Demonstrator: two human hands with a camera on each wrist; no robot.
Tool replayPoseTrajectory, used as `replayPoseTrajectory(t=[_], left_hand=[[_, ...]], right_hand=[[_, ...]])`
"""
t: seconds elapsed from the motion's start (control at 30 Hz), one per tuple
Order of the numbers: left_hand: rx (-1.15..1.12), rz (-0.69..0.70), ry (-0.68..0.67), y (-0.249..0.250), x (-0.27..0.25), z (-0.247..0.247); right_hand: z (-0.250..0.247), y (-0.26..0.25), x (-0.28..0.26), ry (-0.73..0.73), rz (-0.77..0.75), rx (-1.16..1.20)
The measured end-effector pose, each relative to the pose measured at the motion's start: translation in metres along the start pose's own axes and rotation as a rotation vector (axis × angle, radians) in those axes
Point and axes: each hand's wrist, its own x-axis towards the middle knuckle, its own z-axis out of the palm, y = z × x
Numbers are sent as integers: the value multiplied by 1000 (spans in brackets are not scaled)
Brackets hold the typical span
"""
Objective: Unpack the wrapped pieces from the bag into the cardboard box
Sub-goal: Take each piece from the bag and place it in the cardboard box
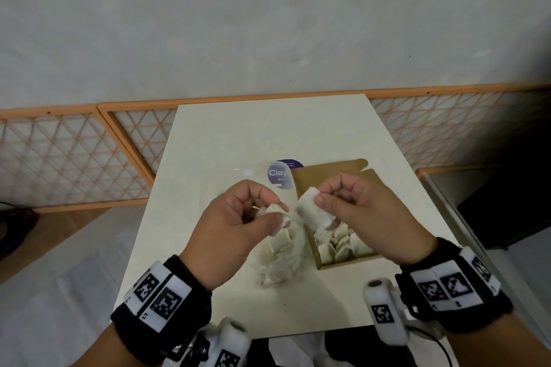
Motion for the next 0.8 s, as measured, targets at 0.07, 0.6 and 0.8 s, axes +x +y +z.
replayPoseTrajectory(t=[0.07,0.6,0.8], left_hand=[[5,14,-31,7,1,7],[90,-77,-48,10,9,14],[97,-35,-65,1,14,22]], right_hand=[[-2,-9,0,-2,-24,9],[-1,-36,-4,-233,-94,32],[4,1,-1,-191,-9,62]])
